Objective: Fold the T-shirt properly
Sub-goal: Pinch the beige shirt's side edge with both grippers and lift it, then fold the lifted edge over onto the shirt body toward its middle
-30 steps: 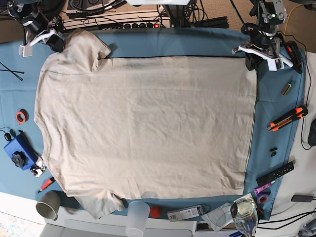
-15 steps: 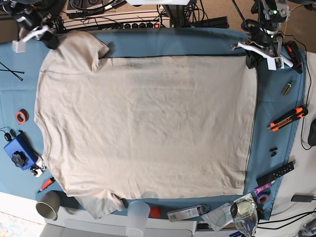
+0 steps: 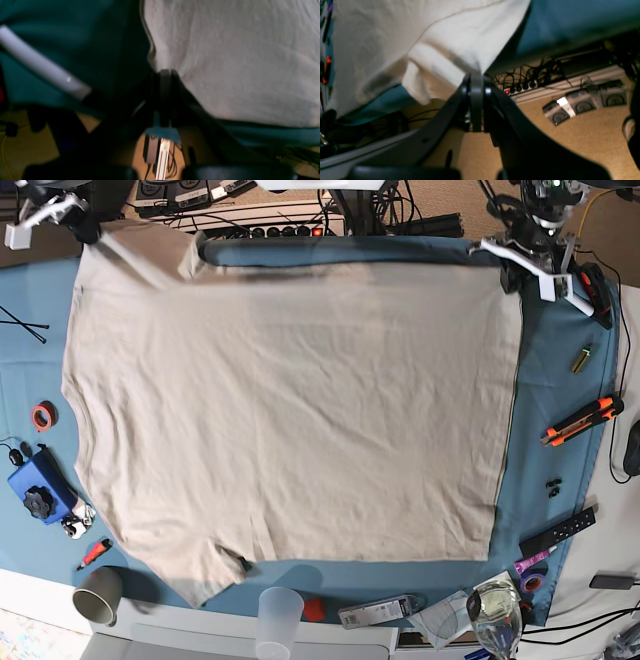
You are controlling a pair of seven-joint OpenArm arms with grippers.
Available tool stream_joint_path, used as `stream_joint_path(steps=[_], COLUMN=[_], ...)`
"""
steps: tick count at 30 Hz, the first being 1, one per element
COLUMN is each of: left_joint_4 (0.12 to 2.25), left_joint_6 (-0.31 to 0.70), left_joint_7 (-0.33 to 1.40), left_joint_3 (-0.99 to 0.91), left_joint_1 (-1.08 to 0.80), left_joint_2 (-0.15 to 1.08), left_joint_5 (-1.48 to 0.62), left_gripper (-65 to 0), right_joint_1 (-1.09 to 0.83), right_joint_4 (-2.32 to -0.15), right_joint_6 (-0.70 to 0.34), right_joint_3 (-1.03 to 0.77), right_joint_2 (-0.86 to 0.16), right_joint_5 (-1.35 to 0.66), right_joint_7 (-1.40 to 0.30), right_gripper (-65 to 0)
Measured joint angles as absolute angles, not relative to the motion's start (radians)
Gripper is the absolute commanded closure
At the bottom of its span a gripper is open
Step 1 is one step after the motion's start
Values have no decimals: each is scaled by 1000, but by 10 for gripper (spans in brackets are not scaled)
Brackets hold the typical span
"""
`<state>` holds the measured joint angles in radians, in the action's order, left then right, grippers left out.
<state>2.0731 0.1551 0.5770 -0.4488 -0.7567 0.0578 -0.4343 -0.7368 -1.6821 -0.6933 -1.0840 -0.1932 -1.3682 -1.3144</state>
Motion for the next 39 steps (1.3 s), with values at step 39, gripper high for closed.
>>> stream_joint_path(steps=[39], left_joint_4=[2097], left_joint_6=[168], left_joint_7=[640], left_joint_3=[-631], left_joint_1=[-691], left_joint_2=[59], left_joint_5=[-603], left_gripper=[0], right_joint_1=[-515], right_joint_4=[-1683], right_joint_6=[-696], right_joint_3=[-1089], right_joint_2=[-279], right_joint_5=[-1174], right_joint_7=[-1254], right_gripper=[0])
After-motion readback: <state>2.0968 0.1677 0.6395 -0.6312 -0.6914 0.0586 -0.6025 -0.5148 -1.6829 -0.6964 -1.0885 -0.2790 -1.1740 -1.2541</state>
